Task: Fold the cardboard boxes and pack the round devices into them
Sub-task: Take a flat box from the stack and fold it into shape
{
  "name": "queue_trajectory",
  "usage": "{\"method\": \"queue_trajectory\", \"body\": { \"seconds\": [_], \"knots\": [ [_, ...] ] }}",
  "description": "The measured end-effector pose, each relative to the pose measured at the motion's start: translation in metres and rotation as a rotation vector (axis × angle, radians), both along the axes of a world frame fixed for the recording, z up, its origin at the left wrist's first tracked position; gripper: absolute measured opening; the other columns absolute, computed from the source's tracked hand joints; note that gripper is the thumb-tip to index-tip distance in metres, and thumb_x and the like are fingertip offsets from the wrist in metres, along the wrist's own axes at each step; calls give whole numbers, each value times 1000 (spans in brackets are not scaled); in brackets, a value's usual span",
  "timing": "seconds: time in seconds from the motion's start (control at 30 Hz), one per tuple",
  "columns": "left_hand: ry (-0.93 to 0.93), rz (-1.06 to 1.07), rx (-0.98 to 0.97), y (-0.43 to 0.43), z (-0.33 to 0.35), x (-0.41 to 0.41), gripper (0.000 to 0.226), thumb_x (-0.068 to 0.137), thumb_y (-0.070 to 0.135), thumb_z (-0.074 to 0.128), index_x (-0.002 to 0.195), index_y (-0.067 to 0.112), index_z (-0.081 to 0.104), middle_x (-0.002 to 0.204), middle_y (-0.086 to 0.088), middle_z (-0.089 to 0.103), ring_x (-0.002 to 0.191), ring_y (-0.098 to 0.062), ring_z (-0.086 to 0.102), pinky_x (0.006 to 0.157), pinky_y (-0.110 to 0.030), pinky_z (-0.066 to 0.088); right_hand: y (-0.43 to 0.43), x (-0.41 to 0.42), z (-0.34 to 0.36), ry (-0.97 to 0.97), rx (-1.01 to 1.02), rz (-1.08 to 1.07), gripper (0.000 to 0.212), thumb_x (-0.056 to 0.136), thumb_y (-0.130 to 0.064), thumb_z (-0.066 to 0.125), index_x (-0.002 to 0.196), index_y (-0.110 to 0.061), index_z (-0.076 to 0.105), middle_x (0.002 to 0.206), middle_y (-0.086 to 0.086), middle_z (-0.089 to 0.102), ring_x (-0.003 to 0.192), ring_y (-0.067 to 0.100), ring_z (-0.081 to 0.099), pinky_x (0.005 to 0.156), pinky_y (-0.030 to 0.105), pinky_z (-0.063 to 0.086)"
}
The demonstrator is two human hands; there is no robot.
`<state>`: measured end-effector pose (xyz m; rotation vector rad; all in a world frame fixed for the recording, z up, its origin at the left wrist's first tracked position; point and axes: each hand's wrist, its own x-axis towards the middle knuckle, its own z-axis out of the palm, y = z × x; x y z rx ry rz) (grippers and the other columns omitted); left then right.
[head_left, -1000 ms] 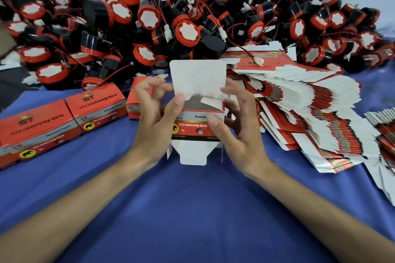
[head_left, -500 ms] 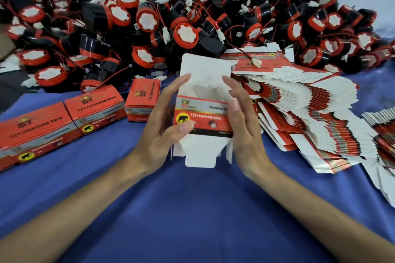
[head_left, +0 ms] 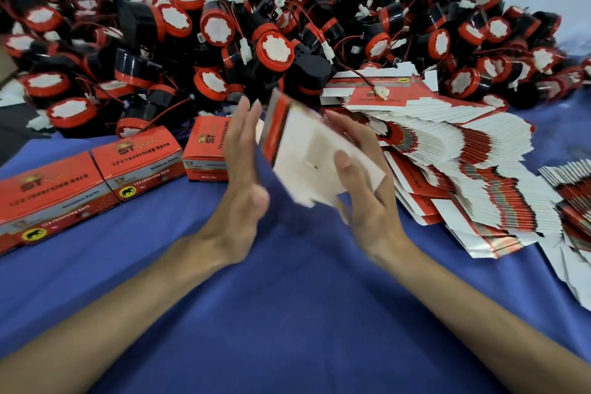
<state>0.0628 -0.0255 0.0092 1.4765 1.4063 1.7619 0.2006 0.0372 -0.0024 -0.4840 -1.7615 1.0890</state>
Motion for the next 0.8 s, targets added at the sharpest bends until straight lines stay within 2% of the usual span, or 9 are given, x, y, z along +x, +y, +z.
{"method": "queue_trajectory", "body": {
  "seconds": [0.07, 0.13, 0.2, 0.27, 0.33, 0.4, 0.57, 0.7, 0.8],
  "knots": [
    [504, 119, 176, -4, -11, -3, 115, 76, 85, 38, 147, -2, 14, 150, -15, 13, 146, -30, 9, 119, -44, 14, -1, -1, 2, 36, -238, -23, 28, 79, -47, 55, 103, -41, 68, 106, -12, 67, 103, 8, 63, 85, 58, 49],
    [659, 120, 259, -8, -20, -11, 97, 82, 69, 52, 146, 5, 19, 149, -17, 22, 143, -32, 22, 112, -63, 20, 0, 0, 3, -73, -240, -82, 41, 73, -52, 56, 89, -15, 67, 87, 11, 65, 89, 24, 62, 78, 57, 49],
    [538, 103, 208, -6, -24, -12, 89, 77, 63, 63, 145, 18, 25, 144, -2, 37, 134, -25, 39, 110, -56, 31, 2, 2, 2, -128, -252, -40, 58, 73, -60, 57, 84, -3, 61, 82, 24, 57, 79, 26, 54, 73, 54, 43],
    [422, 92, 202, -6, -21, -11, 81, 77, 64, 64, 141, 26, 32, 127, 3, 47, 114, -21, 54, 101, -35, 42, 5, 5, 1, -42, -274, 119, 53, 74, -73, 57, 88, -23, 68, 89, 3, 64, 90, 18, 57, 81, 43, 42],
    [256, 85, 216, -7, -20, -8, 72, 80, 63, 62, 133, 24, 33, 112, -1, 53, 101, -12, 57, 89, -24, 45, 6, 8, 3, 59, -190, 253, 61, 79, -75, 51, 117, -29, 58, 117, -14, 63, 114, 10, 55, 97, 31, 40],
    [91, 82, 200, -11, -17, -4, 69, 81, 66, 58, 124, 15, 40, 107, 7, 57, 97, 1, 60, 80, -14, 47, 3, 7, 3, 79, -42, 316, 77, 86, -68, 49, 141, -16, 34, 141, -5, 47, 133, 16, 42, 107, 36, 35],
    [-6, 28, 146, -15, -17, -2, 78, 80, 70, 56, 123, 6, 42, 104, 10, 63, 94, 0, 62, 76, -15, 49, -7, 2, 0, -48, 221, 99, 76, 93, -57, 46, 145, -6, 24, 141, 19, 38, 133, 27, 39, 96, 42, 48],
    [117, 76, 226, -14, -16, 2, 80, 88, 59, 54, 140, 7, 23, 127, -4, 46, 114, -7, 51, 92, -22, 45, -7, 3, 2, -84, 293, 11, 70, 97, -43, 38, 129, 19, 44, 128, 24, 43, 121, 9, 43, 95, 16, 37],
    [155, 90, 266, -15, -12, 4, 72, 90, 54, 54, 136, 7, 25, 123, -3, 44, 112, 1, 51, 89, -16, 44, -10, 4, 3, -3, 205, 31, 58, 88, -25, 44, 133, 11, 40, 130, 15, 48, 119, 15, 49, 92, 15, 40]
  ]
}}
